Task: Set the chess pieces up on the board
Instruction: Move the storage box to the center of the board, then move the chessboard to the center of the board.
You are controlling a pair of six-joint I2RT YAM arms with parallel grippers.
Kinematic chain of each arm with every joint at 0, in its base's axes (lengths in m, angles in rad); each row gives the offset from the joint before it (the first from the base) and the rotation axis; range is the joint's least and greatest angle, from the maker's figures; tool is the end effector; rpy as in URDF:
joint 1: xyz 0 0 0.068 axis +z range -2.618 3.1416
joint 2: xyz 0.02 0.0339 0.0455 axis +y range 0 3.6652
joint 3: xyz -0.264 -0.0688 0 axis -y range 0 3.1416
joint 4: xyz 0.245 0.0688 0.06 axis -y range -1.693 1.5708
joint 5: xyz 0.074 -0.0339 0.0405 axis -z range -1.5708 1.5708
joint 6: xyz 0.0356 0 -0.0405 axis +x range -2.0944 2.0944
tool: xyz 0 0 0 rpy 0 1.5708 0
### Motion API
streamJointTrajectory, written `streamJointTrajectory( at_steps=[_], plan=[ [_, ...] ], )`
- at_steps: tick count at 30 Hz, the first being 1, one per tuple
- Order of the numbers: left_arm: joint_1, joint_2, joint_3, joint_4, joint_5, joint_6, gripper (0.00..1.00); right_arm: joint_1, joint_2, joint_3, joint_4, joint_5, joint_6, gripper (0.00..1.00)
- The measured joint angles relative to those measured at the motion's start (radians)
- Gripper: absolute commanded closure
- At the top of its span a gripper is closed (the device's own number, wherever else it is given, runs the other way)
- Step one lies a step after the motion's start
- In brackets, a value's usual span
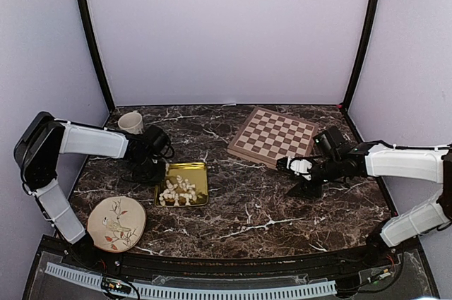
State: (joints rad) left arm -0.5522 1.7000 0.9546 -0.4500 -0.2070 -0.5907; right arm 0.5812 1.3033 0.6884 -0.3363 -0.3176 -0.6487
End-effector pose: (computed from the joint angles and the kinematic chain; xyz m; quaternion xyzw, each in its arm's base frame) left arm 0.2717 -0.1588 0.1520 -0.0381 0.9766 -0.0150 0.2110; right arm 0.2008 0.1452 0.1880 -0.5819 0.7403 0.1404 0.3059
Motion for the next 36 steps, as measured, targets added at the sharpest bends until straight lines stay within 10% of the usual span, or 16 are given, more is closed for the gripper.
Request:
streamJointTrajectory(
  at_steps=[16, 31, 36],
  plan=[
    [-0.054, -0.161, 0.219, -0.066, 0.113, 0.122, 0.48, -0.351, 0.018, 0.243, -0.017, -0.094, 0.23, 0.36],
    [-0.093, 0.451, 0.737, 0.249, 0.33, 0.22, 0.35, -0.526, 0.234, 0.336, 0.023, -0.061, 0.522, 0.34],
    [-0.092, 0.602, 0.879, 0.271, 0.352, 0.193, 0.26, -0.542, 0.34, 0.365, -0.004, -0.1, 0.559, 0.19]
  ],
)
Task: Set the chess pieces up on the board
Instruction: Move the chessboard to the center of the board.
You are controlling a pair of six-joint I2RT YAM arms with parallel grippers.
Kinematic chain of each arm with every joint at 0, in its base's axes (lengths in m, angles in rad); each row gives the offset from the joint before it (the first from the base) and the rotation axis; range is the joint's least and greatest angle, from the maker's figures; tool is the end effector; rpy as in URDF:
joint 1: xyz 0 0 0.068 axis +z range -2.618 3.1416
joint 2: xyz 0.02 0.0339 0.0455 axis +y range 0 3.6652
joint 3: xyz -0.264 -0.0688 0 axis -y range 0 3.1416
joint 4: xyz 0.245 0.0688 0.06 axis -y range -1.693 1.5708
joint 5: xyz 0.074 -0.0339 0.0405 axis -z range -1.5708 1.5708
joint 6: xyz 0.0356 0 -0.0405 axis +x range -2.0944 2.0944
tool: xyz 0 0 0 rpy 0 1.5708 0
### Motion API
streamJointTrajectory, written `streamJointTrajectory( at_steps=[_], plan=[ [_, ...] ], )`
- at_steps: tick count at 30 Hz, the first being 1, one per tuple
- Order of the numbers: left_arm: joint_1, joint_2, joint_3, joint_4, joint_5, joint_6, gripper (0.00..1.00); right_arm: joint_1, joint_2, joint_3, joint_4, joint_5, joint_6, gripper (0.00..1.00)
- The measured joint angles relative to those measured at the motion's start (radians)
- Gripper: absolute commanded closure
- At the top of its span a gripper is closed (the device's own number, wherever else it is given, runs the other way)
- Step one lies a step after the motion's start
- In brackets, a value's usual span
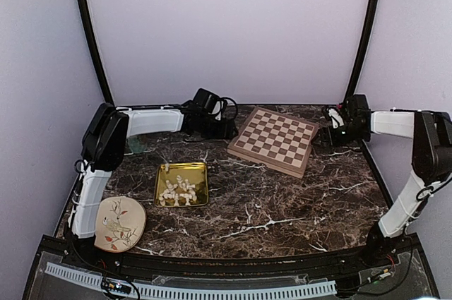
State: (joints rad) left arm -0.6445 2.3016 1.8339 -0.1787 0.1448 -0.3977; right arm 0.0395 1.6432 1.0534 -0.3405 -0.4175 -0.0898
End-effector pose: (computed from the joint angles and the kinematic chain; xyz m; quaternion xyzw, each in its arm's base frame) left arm 0.4199 -0.3220 0.1874 0.1419 0.8820 -0.2776 0.3535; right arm 0.3389 0.0278 0.2050 -0.1251 0.9224 0.1889 0.3128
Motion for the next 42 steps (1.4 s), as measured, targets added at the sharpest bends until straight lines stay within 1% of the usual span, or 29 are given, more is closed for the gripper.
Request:
streamJointTrajectory(
  at_steps=[2, 6, 13, 18, 21, 24, 28, 31, 36, 42],
  plan=[
    [0.0, 0.031, 0.027, 0.006, 0.002, -0.017, 0.25, -0.003, 0.04, 0.007, -0.005, -0.012, 0.016, 0.15],
    [0.0, 0.086, 0.085, 0.008, 0.002, -0.05, 0.24, -0.005, 0.111, 0.026, -0.023, -0.048, 0.037, 0.1],
    [0.0, 0.185, 0.175, 0.024, 0.058, -0.115, 0.25, -0.005, 0.219, 0.086, -0.048, -0.111, 0.058, 0.09],
    [0.0, 0.206, 0.188, 0.035, 0.1, -0.144, 0.28, -0.005, 0.266, 0.13, -0.058, -0.149, 0.064, 0.14],
    [-0.006, 0.208, 0.189, 0.034, 0.128, -0.149, 0.3, -0.005, 0.28, 0.143, -0.066, -0.18, 0.059, 0.2],
    [-0.016, 0.208, 0.189, 0.029, 0.129, -0.145, 0.31, 0.0, 0.305, 0.179, -0.101, -0.2, 0.037, 0.3],
    [-0.029, 0.206, 0.185, 0.026, 0.106, -0.134, 0.33, -0.008, 0.338, 0.23, -0.156, -0.192, 0.002, 0.33],
    [-0.04, 0.185, 0.146, 0.039, 0.089, -0.13, 0.34, -0.009, 0.339, 0.231, -0.174, -0.186, -0.018, 0.35],
    [-0.078, 0.109, 0.032, 0.036, 0.072, -0.13, 0.35, -0.005, 0.322, 0.204, -0.205, -0.168, -0.07, 0.38],
    [-0.143, -0.008, -0.137, 0.018, 0.051, -0.14, 0.36, 0.01, 0.26, 0.136, -0.253, -0.13, -0.126, 0.41]
  ],
)
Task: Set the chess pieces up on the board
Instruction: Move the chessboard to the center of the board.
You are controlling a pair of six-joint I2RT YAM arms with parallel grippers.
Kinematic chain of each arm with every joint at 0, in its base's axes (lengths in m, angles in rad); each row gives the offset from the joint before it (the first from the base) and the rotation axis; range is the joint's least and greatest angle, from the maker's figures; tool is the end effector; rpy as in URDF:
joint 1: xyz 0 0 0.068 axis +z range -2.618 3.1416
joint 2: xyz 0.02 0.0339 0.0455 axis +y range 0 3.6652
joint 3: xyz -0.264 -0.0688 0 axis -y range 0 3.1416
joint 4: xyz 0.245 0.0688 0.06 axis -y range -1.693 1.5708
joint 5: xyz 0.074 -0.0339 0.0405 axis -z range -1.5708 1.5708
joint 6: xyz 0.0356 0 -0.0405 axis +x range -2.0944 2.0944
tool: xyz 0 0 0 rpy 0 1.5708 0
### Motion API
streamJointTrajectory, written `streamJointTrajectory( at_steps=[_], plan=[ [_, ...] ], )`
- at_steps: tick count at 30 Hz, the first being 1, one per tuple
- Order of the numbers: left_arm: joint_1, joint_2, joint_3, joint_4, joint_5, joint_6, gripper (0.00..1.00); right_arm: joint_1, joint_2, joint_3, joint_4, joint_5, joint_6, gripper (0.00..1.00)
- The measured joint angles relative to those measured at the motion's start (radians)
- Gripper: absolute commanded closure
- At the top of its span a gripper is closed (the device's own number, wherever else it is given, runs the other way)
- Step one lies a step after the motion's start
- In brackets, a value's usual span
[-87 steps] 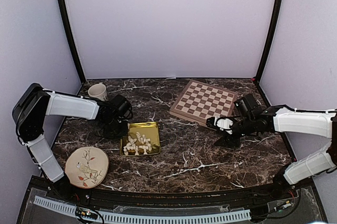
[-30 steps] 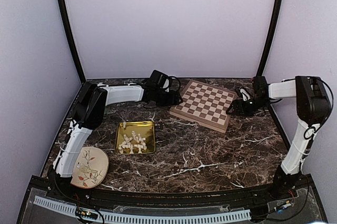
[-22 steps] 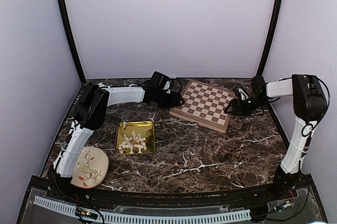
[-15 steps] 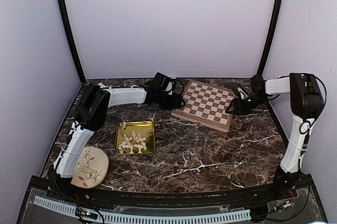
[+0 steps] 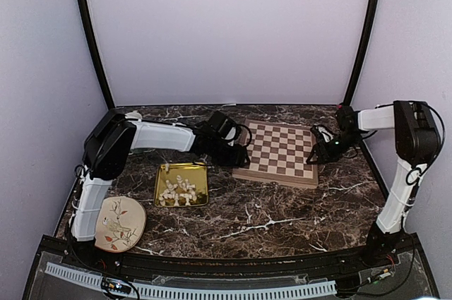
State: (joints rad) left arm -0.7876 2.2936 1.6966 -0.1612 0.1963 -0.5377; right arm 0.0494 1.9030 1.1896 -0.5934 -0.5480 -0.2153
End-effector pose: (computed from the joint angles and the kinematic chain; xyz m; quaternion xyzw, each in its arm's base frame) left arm 0.3550 -0.3664 0.1485 0.1524 0.9022 -0.3129 0.2547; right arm 0.3565 0.0362 0.1473 -0.1612 0.9413 0.2568 0.1485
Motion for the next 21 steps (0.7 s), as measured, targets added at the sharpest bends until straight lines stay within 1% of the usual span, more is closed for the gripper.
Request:
streamJointTrajectory(
  at_steps=[8, 21],
  plan=[
    [-0.104, -0.168, -0.24, -0.014, -0.031, -0.027, 0.38, 0.057, -0.1, -0.1, -0.119, 0.059, -0.112, 0.46],
    [-0.221, -0.278, -0.378, -0.043, -0.059, -0.054, 0.39, 0.137, -0.185, -0.162, -0.269, 0.159, -0.214, 0.46]
  ],
)
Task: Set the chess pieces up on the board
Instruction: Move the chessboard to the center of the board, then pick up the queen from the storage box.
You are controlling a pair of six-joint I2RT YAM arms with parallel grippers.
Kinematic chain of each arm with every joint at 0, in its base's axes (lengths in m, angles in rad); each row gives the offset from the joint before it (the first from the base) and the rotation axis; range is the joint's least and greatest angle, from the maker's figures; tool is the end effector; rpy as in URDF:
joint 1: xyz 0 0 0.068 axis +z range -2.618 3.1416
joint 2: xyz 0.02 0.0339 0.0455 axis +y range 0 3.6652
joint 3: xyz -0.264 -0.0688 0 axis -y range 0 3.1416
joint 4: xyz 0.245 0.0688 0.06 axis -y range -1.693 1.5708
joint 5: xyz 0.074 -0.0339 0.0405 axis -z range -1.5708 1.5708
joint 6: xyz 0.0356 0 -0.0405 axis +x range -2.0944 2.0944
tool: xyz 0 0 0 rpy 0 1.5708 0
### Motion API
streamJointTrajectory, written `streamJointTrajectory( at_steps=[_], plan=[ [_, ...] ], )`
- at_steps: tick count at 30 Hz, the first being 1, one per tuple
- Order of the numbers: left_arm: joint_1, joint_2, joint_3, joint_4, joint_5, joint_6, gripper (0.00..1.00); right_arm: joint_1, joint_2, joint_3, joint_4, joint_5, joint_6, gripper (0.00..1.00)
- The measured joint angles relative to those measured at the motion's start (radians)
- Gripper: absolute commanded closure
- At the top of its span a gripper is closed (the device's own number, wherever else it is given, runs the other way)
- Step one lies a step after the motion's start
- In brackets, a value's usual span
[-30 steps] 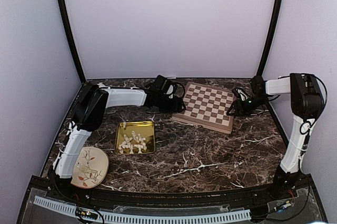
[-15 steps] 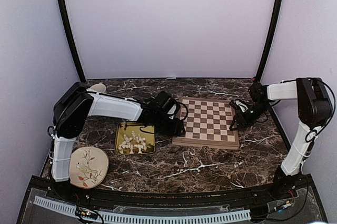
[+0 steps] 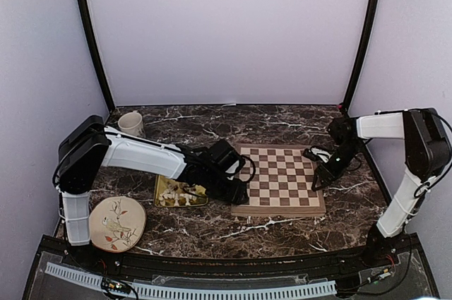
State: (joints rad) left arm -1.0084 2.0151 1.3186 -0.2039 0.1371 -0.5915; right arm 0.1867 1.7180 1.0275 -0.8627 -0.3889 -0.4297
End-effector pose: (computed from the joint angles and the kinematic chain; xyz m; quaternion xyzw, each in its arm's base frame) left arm 0.2240 -0.3645 0.1551 0.2170 0.9171 -0.2805 0.1823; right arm 0.2802 0.0667 0.1579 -0.2992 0.9344 0.1907 0.0320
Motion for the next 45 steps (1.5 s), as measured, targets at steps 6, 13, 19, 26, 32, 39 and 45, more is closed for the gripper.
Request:
streamJointTrajectory(
  at_steps=[6, 13, 19, 26, 32, 39, 45],
  plan=[
    [-0.069, -0.06, -0.07, -0.032, 0.003, -0.018, 0.39, 0.041, -0.011, -0.012, -0.034, 0.015, -0.05, 0.46],
    [-0.109, -0.119, -0.154, -0.014, 0.016, -0.027, 0.34, 0.069, -0.011, -0.014, -0.042, -0.003, -0.075, 0.42],
    [-0.129, -0.165, -0.157, -0.042, 0.001, -0.002, 0.01, 0.008, -0.016, 0.021, -0.093, -0.08, -0.098, 0.39],
    [-0.134, -0.297, -0.089, -0.217, -0.131, 0.035, 0.01, -0.083, -0.153, 0.146, -0.105, -0.152, -0.108, 0.38],
    [-0.132, -0.377, -0.072, -0.256, -0.295, 0.121, 0.01, -0.081, -0.272, 0.174, -0.048, -0.261, -0.077, 0.37],
    [-0.051, -0.449, 0.037, -0.282, -0.509, 0.19, 0.01, -0.08, -0.393, 0.033, 0.211, -0.47, 0.02, 0.36],
    [0.134, -0.454, 0.1, -0.367, -0.606, 0.279, 0.34, -0.078, -0.454, -0.131, 0.397, -0.564, 0.064, 0.36]
  ],
)
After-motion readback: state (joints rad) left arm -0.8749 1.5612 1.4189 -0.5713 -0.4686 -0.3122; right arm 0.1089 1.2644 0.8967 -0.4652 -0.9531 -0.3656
